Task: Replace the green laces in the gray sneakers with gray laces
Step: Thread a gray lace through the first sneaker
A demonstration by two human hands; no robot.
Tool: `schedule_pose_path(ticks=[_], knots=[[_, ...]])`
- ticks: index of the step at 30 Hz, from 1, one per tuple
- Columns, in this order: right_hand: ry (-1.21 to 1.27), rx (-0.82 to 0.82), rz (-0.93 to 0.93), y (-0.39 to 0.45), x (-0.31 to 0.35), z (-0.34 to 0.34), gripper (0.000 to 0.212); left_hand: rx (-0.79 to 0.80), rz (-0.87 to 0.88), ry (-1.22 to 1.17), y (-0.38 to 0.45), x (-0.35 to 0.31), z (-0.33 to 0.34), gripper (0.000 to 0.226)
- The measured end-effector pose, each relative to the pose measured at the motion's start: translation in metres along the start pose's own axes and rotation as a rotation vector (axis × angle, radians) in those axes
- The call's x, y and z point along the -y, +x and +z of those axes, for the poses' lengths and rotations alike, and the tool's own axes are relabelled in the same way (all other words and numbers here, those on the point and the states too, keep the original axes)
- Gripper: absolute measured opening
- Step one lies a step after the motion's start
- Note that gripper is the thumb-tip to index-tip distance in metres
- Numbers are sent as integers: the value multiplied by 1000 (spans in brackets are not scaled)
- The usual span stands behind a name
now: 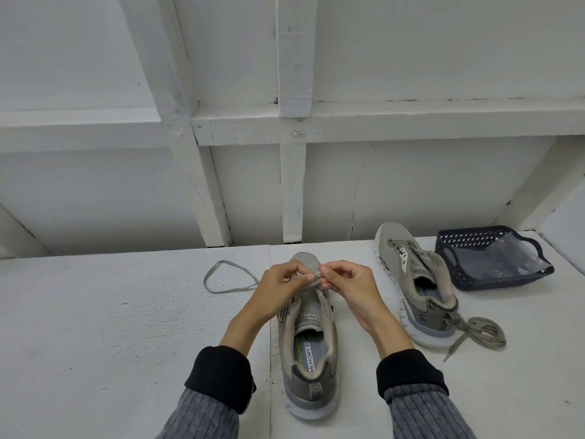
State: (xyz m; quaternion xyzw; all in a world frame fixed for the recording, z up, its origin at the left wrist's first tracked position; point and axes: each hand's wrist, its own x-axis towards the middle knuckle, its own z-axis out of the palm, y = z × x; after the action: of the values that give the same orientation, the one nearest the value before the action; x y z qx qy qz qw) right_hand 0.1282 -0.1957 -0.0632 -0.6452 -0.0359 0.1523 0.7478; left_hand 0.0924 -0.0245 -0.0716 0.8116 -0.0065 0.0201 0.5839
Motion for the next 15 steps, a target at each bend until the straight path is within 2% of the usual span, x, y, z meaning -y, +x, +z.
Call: schedule_pose_path(ticks=[6, 15], knots=[[-21, -81, -54, 1, -2, -2, 8, 109, 19, 255, 0, -1, -4, 24], [-136, -77, -94, 2, -2, 3, 12, 126, -37, 342, -2, -3, -7, 32]])
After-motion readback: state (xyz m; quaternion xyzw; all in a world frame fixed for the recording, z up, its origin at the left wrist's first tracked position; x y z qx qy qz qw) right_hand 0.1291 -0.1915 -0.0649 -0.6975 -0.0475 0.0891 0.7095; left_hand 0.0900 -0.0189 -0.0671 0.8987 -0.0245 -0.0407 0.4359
